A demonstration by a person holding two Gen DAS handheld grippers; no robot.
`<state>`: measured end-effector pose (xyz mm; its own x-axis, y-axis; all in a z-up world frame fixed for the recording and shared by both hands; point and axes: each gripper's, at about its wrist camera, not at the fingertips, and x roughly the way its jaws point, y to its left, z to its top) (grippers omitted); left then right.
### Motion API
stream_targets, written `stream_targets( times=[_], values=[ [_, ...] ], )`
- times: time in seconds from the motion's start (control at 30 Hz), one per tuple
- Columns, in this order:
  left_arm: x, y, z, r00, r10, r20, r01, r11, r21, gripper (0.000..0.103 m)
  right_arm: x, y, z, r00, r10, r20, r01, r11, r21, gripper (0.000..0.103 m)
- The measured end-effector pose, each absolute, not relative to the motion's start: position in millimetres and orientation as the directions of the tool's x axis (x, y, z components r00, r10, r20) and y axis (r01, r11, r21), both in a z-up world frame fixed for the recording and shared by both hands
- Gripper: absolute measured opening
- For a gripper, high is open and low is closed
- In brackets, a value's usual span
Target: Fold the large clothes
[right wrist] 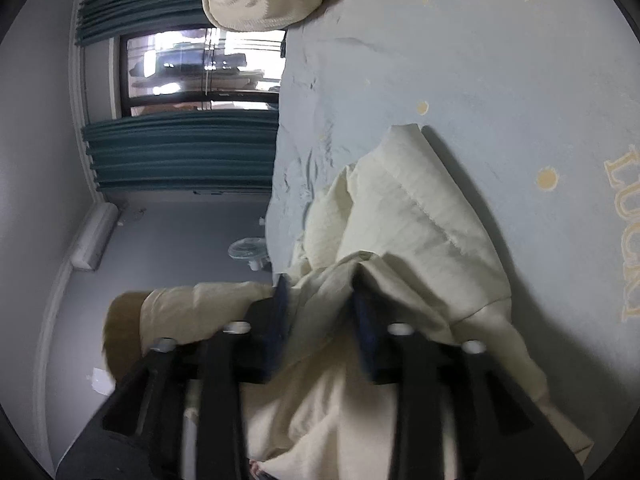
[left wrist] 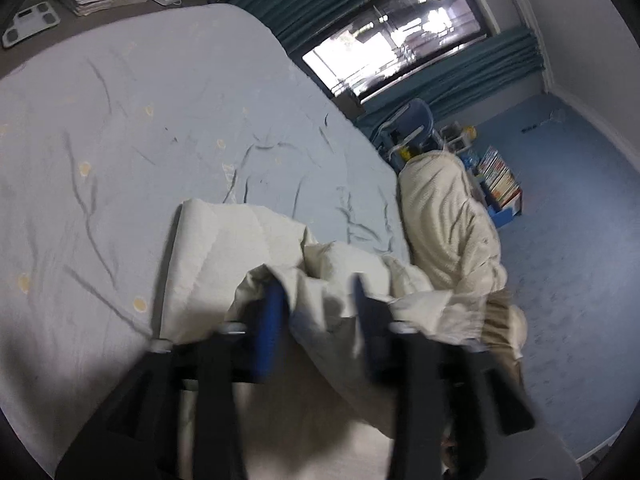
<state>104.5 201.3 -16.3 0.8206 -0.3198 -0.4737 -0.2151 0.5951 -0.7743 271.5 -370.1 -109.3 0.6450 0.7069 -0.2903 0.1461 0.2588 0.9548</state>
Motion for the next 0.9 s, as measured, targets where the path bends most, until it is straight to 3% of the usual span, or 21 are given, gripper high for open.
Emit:
stream_targets(
  times=[0.03,0.07,0.2,0.33,0.47,0.73,0.9],
  values=[
    [97,203,-10,0.84,-0.294,-0.457,-0.214,0.594,-0.776,0.073,267,-374,-104,0.665,0.689,-0.287,0.138,0.265,0.954,0.061],
    [83,206,0,0.87,-0.252,-0.424,-0.206,0.596,-0.776,0.078,264,-376,-100,0.679,0.674,-0.291,0.135,0.274,0.952,0.066],
    [50,198,24,0.914,-0.142,-0.38,-0.212,0.633,-0.745,0.079,249,-379,-74,0.736,0.618,-0.277,0.073,0.334,0.94,0.069],
    [45,152,47,0.926,-0.106,-0.361,-0.166,0.747,-0.644,0.08,240,-353,-30,0.745,0.587,-0.316,-0.052,0.524,0.85,0.069],
    [48,83,70,0.936,-0.066,-0.345,-0.092,0.902,-0.421,0.08,223,-304,13,0.759,0.539,-0.365,-0.202,0.728,0.655,0.073],
    [86,-35,69,0.909,-0.051,-0.413,0.052,0.999,-0.008,0.08,200,-223,46,0.733,0.543,-0.41,-0.42,0.835,0.356,0.075],
    [112,-59,65,0.893,-0.023,-0.45,0.061,0.996,0.071,0.08,192,-178,48,0.721,0.52,-0.459,-0.483,0.851,0.206,0.075]
  ],
)
